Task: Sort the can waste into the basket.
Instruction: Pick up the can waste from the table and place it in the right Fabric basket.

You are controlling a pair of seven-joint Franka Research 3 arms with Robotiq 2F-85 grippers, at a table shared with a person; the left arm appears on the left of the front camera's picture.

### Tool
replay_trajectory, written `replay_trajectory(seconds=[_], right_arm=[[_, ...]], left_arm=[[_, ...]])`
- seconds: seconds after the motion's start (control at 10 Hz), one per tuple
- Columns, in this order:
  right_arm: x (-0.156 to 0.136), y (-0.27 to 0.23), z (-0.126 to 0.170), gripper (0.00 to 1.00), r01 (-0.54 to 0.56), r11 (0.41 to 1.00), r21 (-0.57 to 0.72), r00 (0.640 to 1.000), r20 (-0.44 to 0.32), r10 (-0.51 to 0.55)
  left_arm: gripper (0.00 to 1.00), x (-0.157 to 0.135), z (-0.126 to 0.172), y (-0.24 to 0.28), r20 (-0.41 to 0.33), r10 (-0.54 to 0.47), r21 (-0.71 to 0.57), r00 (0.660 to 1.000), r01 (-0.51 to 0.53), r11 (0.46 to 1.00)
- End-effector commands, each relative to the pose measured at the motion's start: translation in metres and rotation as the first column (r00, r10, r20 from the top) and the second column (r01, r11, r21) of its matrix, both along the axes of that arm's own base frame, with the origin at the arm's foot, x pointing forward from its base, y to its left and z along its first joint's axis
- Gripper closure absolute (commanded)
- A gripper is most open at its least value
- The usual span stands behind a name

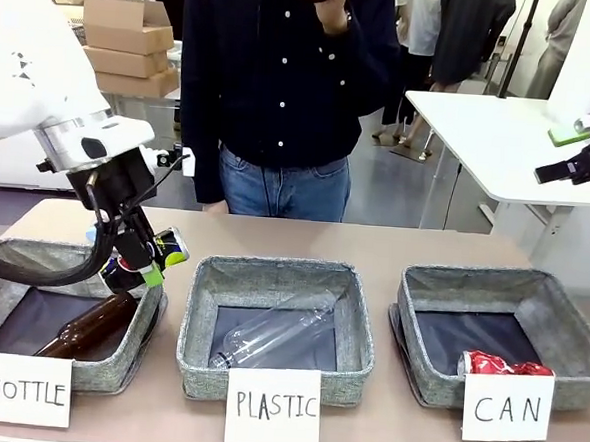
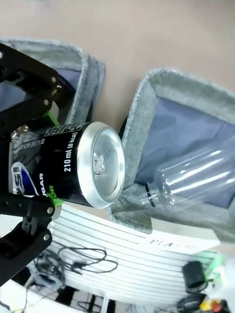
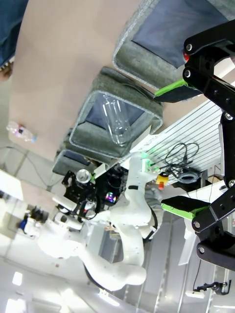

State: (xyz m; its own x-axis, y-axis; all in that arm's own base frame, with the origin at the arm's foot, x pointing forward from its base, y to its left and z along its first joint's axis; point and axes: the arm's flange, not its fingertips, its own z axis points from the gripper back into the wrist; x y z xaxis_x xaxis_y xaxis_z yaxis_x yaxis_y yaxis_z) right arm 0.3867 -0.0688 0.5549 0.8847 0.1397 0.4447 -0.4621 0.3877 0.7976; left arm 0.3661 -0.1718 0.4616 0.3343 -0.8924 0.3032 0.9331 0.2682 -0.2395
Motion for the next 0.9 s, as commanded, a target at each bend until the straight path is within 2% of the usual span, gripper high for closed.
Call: replay_trajectory(seconds=[0.0, 0.1, 0.2, 0.3, 0.4, 0.6, 0.7, 0.8], right_arm=[[-0.001, 0.000, -0.001, 0.00, -0.012, 1.000, -0.007, 1.000, 0.019, 0.012], [-0.001, 0.000, -0.001, 0.00, -0.012, 1.000, -0.007, 1.000, 0.019, 0.012], [-0.001, 0.000, -0.001, 0.00, -0.012, 1.000, -0.007, 1.000, 0.019, 0.012], [-0.001, 0.000, -0.001, 0.00, -0.012, 1.000, -0.007, 1.000, 0.019, 0.012], [-0.001, 0.000, -0.001, 0.00, -0.012, 1.000, -0.007, 1.000, 0.019, 0.012], [0.000, 0.000, 0.000, 0.00, 0.000, 1.000, 0.000, 1.000, 0.000, 0.000], [-0.014, -0.046, 0.010, 0.00, 0.164, 0.970, -0.181, 0.986, 0.065, -0.154], [-0.037, -0.103, 0.016, 0.00, 0.242, 0.931, -0.275, 0.970, 0.101, -0.222]], left_arm=[[0.94, 0.001, 0.009, 0.006, -0.032, 0.118, -0.022, 0.993, -0.119, 0.993], [0.94, 0.001, 0.009, 0.006, -0.032, 0.118, -0.022, 0.993, -0.119, 0.993], [0.60, 0.002, 0.002, 0.005, -0.015, 0.055, -0.002, 0.998, -0.055, 0.998], [0.60, 0.015, 0.004, -0.027, 0.156, -0.098, -0.110, 0.983, 0.116, 0.987], [0.60, 0.019, 0.029, -0.098, 0.295, -0.241, -0.051, 0.924, 0.268, 0.962], [0.60, 0.009, 0.063, -0.228, 0.451, -0.420, 0.031, 0.787, 0.457, 0.889], [0.60, 0.000, 0.064, -0.284, 0.526, -0.454, 0.040, 0.719, 0.512, 0.858], [0.60, -0.006, 0.057, -0.339, 0.569, -0.478, 0.077, 0.669, 0.535, 0.841]])
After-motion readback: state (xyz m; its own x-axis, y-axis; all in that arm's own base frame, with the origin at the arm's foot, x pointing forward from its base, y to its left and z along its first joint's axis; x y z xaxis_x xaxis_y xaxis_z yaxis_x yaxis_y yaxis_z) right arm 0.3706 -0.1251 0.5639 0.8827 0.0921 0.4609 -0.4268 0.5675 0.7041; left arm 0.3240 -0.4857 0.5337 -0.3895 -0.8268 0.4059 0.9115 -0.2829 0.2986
